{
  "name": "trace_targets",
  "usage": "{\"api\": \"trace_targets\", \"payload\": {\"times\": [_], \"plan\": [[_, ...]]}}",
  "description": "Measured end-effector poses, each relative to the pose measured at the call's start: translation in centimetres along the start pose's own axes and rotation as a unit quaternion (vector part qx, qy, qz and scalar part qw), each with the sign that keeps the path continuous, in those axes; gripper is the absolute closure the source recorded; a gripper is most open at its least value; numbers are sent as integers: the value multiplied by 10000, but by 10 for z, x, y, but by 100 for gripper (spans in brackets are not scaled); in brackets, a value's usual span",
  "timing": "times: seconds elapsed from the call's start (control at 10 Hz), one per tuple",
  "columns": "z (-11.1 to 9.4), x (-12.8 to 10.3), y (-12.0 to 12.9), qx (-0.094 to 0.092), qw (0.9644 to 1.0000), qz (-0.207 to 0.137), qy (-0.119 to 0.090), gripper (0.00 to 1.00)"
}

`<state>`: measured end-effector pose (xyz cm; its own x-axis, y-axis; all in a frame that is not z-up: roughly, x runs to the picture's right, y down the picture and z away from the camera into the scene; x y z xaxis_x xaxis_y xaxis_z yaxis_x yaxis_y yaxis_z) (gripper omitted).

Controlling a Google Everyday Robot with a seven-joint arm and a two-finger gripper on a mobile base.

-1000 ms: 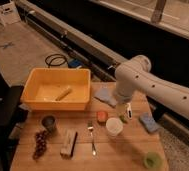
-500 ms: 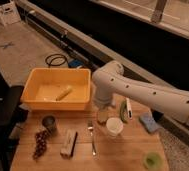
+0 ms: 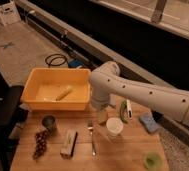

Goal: Place fork in paper cup

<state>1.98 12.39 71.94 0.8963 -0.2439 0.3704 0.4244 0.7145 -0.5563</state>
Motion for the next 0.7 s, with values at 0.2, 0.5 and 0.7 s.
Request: {"api": "trace_targets", "payload": {"times": [0.2,0.5,0.7], "plan": [[9,-7,-5,-58,9999,-105,-63,35],[28,-16,-8,-137,9996,-189,-180,35],[52,-23,-9,-243,9990,-340,-140,35]]}}
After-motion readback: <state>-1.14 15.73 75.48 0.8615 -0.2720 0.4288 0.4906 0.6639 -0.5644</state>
